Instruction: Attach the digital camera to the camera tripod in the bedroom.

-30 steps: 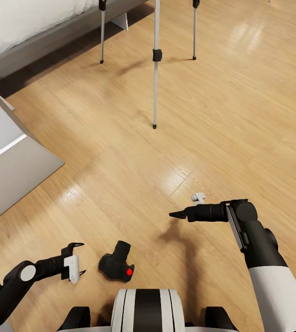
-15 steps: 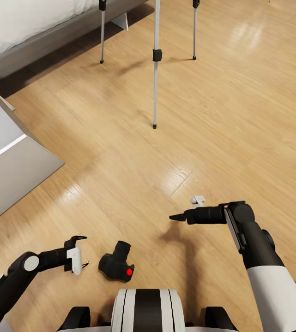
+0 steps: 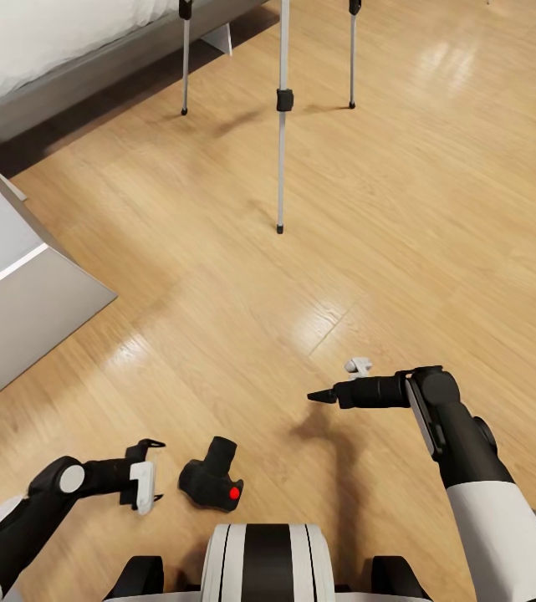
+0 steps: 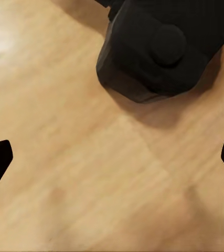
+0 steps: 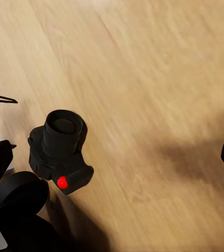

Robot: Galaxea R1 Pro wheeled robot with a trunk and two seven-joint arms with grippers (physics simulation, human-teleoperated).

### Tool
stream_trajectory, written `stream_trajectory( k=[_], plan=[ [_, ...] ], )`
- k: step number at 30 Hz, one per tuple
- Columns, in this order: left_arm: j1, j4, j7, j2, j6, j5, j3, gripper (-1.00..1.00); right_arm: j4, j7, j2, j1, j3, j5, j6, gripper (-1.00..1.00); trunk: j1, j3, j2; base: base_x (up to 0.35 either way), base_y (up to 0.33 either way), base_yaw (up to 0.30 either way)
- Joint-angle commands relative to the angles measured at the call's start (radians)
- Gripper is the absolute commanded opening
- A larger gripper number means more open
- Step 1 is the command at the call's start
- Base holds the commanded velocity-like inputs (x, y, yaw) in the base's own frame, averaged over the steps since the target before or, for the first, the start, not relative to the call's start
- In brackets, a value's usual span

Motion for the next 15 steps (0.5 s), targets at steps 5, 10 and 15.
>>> stream_trajectory(
  k=[5, 10, 15],
  plan=[
    [-0.024, 0.007, -0.028, -0.028, 0.021, -0.035, -0.002, 1.00, -0.001, 0.010, 0.000, -0.001, -0.001, 0.012, 0.004, 1.00, 0.000, -0.001, 0.000, 0.000, 0.000, 0.000],
    [-0.052, 0.027, -0.056, -0.056, 0.022, -0.063, -0.001, 1.00, -0.001, 0.010, -0.001, -0.001, -0.002, 0.010, 0.004, 1.00, 0.000, -0.001, 0.000, 0.000, 0.000, 0.000],
    [-0.080, 0.055, -0.084, -0.084, 0.023, -0.090, 0.000, 1.00, -0.001, 0.010, -0.001, -0.001, -0.003, 0.009, 0.004, 1.00, 0.000, -0.001, 0.000, 0.000, 0.000, 0.000]
  ],
)
